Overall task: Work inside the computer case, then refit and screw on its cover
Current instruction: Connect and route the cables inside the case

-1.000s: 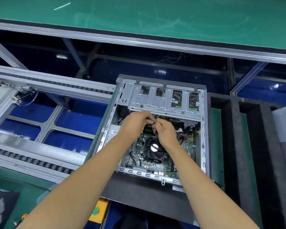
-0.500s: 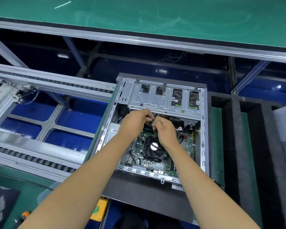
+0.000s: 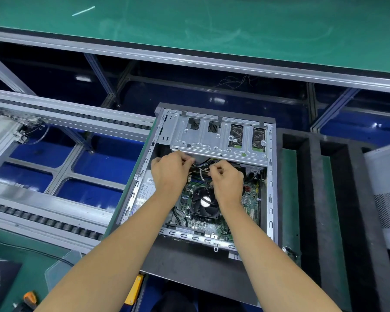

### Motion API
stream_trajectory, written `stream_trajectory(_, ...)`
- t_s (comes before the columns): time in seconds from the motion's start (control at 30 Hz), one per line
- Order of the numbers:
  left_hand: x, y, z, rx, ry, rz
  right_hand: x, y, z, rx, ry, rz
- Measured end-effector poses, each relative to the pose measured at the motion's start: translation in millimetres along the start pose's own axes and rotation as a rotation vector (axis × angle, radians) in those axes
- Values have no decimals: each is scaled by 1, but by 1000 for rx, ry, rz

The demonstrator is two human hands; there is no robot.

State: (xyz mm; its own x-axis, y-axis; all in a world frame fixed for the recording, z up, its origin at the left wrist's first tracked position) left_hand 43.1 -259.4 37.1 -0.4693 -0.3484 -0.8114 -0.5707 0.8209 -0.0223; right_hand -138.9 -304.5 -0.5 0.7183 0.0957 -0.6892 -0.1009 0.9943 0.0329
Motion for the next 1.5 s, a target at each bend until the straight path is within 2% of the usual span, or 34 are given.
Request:
stream_trajectory(0.17, 2, -2, 6, -74, -59, 26, 0, -1, -4, 4, 50, 6)
stream_trajectory(0.3, 12, -12, 7, -197, -125, 201, 3, 0, -7, 14, 89, 37)
stream_trajectory(0.43, 16, -17, 9, -263, -151, 291, 7, -2, -7, 11, 197, 56)
stream_trajectory(0.6, 19, -20, 6, -342, -224, 448, 5, 0, -11, 75, 131, 12)
stream_trajectory(0.8, 37, -23, 5, -430, -114, 649, 2, 2, -4, 7, 221, -22)
stream_trajectory(0.87, 41, -27, 5, -394, -132, 687, -1, 3, 0, -20, 297, -47)
stream_trajectory(0.97, 40, -28, 7, -356, -134, 690, -2, 3, 1, -42, 337, -58)
stream_trajectory(1.17, 39, -28, 10, -299, -19, 663, -2, 5, 5, -117, 238, -57)
stream_trajectory(1.33, 14, -20, 2, -114, -155, 354, 8, 4, 10, -156, 3, 35)
stream_trajectory(1.5, 4, -11, -3, 7, 43, 312, 16, 4, 9, -140, -190, 130)
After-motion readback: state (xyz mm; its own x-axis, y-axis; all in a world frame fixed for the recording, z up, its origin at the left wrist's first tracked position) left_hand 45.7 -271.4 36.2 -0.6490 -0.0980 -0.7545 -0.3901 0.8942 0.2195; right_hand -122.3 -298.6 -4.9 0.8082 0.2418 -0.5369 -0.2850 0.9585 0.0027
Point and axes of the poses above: each hand's wrist, its own y-axis away from the middle knuckle, its own x-axis out of the palm, z = x × y, the point moved 7 cm from there along -y, towards the middle knuckle, and after that the axes turned 13 degrees about y, right-handed, at the moved point
